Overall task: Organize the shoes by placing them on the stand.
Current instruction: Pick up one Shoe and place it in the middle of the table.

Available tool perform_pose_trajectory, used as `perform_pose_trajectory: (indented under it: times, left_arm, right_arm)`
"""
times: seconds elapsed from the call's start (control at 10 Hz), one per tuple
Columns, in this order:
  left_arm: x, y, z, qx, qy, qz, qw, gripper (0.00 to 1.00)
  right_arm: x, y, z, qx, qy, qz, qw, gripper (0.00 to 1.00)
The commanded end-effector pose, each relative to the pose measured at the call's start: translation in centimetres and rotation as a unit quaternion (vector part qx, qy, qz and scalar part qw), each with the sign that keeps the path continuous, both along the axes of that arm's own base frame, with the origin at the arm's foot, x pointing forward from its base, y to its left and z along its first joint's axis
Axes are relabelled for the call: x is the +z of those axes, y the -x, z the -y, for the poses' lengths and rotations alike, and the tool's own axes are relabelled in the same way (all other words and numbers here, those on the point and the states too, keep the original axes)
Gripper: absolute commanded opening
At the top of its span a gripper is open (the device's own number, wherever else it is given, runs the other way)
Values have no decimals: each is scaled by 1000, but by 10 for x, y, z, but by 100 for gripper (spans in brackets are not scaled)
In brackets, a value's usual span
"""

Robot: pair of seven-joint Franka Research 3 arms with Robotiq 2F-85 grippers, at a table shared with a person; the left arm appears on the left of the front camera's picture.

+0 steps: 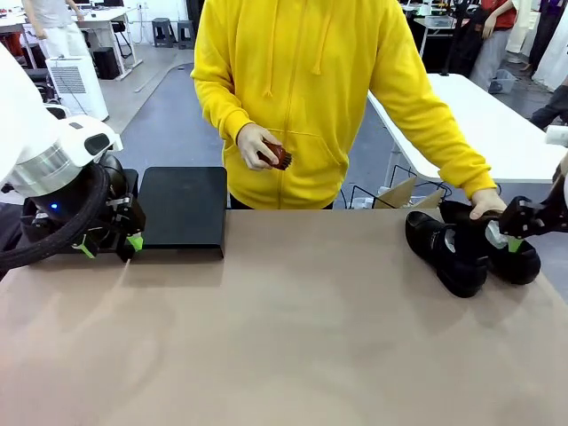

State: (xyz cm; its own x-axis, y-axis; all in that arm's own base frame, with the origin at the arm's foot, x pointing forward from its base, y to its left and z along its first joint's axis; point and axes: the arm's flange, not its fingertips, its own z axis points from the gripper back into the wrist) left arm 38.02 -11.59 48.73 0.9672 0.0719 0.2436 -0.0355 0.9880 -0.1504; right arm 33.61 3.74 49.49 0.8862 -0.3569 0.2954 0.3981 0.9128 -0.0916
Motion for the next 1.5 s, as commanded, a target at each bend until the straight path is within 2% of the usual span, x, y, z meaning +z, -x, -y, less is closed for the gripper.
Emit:
perform_pose_trajectory:
  times: [0.0,0.8,1.0,1.1,1.3,1.4]
  left_arm:
    - [-1,1,-1,-3,2,5,1000,78]
    - [-1,1,-1,-3,2,5,1000,78]
    - [-1,1,-1,-3,2,5,1000,78]
    - [-1,1,-1,-3,2,5,1000,78]
    - [-1,1,-1,-3,2,5,1000,78]
    - [-1,1,-1,-3,2,5,1000,78]
  right_arm:
    - [3,-2,0,16,0,9,1000,100]
    - [1,0,-1,5,2,2,1000,100]
    - [1,-8,4,48,-3,-7,999,100]
    - [0,-15,10,57,-9,1,998,100]
    - [-7,-41,21,149,-7,37,988,100]
    - [-10,-58,28,175,3,50,983,100]
